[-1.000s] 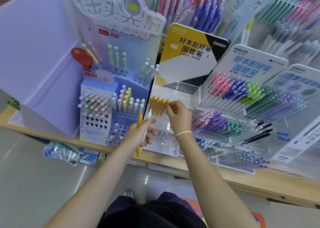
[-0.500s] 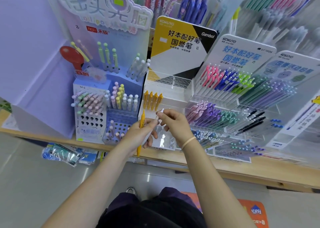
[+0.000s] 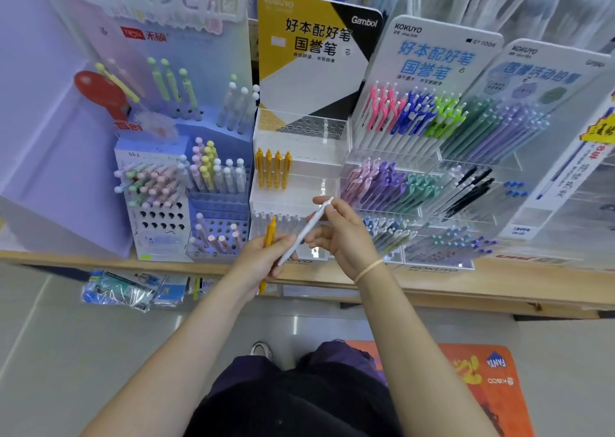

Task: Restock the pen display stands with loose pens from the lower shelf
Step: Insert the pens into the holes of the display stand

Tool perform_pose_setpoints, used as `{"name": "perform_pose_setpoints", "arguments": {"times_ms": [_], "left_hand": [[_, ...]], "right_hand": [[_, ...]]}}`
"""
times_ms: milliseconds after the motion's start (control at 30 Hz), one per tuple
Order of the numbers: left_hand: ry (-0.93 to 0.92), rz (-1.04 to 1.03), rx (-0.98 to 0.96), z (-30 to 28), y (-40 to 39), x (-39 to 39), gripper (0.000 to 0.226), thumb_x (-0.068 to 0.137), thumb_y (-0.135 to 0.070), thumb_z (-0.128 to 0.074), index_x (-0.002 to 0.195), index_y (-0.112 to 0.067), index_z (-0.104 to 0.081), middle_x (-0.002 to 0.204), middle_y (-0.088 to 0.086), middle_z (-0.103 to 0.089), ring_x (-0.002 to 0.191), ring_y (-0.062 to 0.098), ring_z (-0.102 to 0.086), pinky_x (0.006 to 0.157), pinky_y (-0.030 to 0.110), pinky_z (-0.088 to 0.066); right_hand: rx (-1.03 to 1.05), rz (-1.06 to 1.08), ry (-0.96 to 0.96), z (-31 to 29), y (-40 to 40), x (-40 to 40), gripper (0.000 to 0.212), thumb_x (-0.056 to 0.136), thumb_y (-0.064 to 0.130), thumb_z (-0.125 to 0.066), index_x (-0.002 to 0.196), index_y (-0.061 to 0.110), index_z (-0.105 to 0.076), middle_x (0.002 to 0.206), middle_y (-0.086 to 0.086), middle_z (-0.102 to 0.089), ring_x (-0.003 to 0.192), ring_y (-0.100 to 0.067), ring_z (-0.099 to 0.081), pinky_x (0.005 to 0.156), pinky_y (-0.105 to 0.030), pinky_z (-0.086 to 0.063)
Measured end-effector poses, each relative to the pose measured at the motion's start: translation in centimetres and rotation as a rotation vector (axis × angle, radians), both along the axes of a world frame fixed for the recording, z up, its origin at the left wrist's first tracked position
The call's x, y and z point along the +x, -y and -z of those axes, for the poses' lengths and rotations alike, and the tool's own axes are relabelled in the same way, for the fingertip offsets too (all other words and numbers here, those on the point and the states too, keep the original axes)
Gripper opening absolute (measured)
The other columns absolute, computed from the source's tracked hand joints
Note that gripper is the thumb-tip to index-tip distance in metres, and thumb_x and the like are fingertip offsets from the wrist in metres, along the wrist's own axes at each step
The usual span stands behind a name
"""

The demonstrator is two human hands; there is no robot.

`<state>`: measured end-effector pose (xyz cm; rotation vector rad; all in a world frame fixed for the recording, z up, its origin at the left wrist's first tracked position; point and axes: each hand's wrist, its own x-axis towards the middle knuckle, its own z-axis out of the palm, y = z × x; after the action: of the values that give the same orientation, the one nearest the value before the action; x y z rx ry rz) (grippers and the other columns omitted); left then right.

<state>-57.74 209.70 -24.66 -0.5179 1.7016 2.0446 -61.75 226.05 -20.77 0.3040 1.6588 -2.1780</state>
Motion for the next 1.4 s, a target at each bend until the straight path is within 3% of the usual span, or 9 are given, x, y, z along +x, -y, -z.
{"name": "perform_pose_setpoints", "arguments": {"times_ms": [100, 233, 300, 400, 600, 767, 900, 1167, 1400], "left_hand": [[-0.021, -0.008, -0.017, -0.6, -0.5, 0.1, 0.021, 0.096, -0.029, -0.065, 0.085, -0.012, -0.070, 0.054, -0.005, -0.058, 0.041, 0.010, -0.034, 0.040, 0.018, -0.026], [0.003, -0.041, -0.129, -0.3, -1.1, 0.0, 0.016, 0.093, -0.029, -0.070, 0.099, -0.015, -0.071, 0.043, -0.011, -0.050, 0.038, 0.005, -0.034, 0.042, 0.020, -0.027], [0.039, -0.058, -0.205, 0.4, -1.0, 0.1, 0.022, 0.089, -0.037, -0.073, 0.101, -0.018, -0.070, 0.050, -0.015, -0.048, 0.048, 0.007, -0.040, 0.047, 0.023, -0.030], [0.110, -0.082, -0.225, 1.4, -0.5, -0.1, 0.035, 0.091, -0.052, -0.066, 0.104, -0.020, -0.064, 0.071, -0.002, -0.054, 0.057, 0.012, -0.048, 0.049, 0.026, -0.031], [0.212, -0.130, -0.003, 1.9, -0.6, -0.2, 0.050, 0.104, -0.056, -0.035, 0.105, -0.013, -0.060, 0.068, 0.004, -0.056, 0.049, 0.013, -0.047, 0.040, 0.020, -0.025], [0.199, -0.122, 0.052, 3.0, -0.3, 0.7, 0.051, 0.105, -0.054, -0.034, 0.106, -0.011, -0.062, 0.070, 0.005, -0.058, 0.048, 0.013, -0.047, 0.038, 0.020, -0.025], [0.182, -0.122, 0.087, 3.2, 0.0, 1.0, 0.051, 0.104, -0.054, -0.036, 0.107, -0.010, -0.063, 0.069, 0.004, -0.057, 0.047, 0.012, -0.046, 0.038, 0.020, -0.024], [0.175, -0.117, 0.118, 2.9, 0.0, 0.8, 0.054, 0.104, -0.057, -0.034, 0.107, -0.013, -0.065, 0.067, 0.002, -0.057, 0.049, 0.012, -0.047, 0.038, 0.019, -0.025], [0.163, -0.101, 0.115, 3.1, 0.0, 0.9, 0.054, 0.104, -0.056, -0.033, 0.107, -0.014, -0.066, 0.067, 0.001, -0.058, 0.050, 0.012, -0.047, 0.039, 0.020, -0.027]], "right_hand": [[-0.029, 0.026, -0.009, -0.1, -0.5, 0.3, 0.029, 0.105, 0.018, -0.045, 0.125, 0.000, -0.057, 0.088, -0.010, -0.068, 0.060, -0.021, -0.065, 0.058, -0.028, -0.058], [0.110, 0.046, -0.074, 0.5, -0.6, 0.7, 0.021, 0.101, 0.012, -0.053, 0.115, -0.003, -0.061, 0.081, -0.011, -0.066, 0.060, -0.017, -0.067, 0.062, -0.026, -0.059], [0.168, 0.088, -0.113, 1.3, -0.6, 0.7, 0.022, 0.102, 0.011, -0.052, 0.116, -0.003, -0.061, 0.089, -0.010, -0.066, 0.064, -0.017, -0.068, 0.066, -0.027, -0.060], [0.231, 0.128, -0.166, 2.5, -0.6, 0.5, 0.015, 0.103, 0.010, -0.049, 0.110, 0.005, -0.062, 0.094, -0.009, -0.064, 0.072, -0.021, -0.066, 0.071, -0.026, -0.059], [0.325, 0.116, -0.181, 5.4, -0.1, -0.4, 0.017, 0.102, 0.004, -0.047, 0.104, 0.011, -0.062, 0.089, -0.017, -0.061, 0.083, -0.025, -0.062, 0.080, -0.032, -0.056], [0.341, 0.137, -0.218, 6.9, 0.6, -0.8, 0.025, 0.100, 0.002, -0.049, 0.101, 0.022, -0.065, 0.102, -0.011, -0.064, 0.088, -0.022, -0.063, 0.088, -0.036, -0.057], [0.388, 0.101, -0.218, 7.7, 0.8, -1.1, 0.017, 0.099, 0.001, -0.050, 0.104, 0.009, -0.065, 0.106, -0.003, -0.064, 0.089, -0.021, -0.064, 0.090, -0.037, -0.056], [0.385, 0.063, -0.139, 8.6, 1.3, -1.2, 0.026, 0.103, 0.016, -0.050, 0.122, 0.004, -0.064, 0.107, -0.016, -0.068, 0.101, -0.029, -0.067, 0.087, -0.028, -0.057], [0.248, 0.165, 0.017, 8.9, 2.4, -1.0, 0.029, 0.101, 0.026, -0.055, 0.116, 0.004, -0.065, 0.113, -0.018, -0.068, 0.107, -0.029, -0.067, 0.085, -0.024, -0.057]]}}
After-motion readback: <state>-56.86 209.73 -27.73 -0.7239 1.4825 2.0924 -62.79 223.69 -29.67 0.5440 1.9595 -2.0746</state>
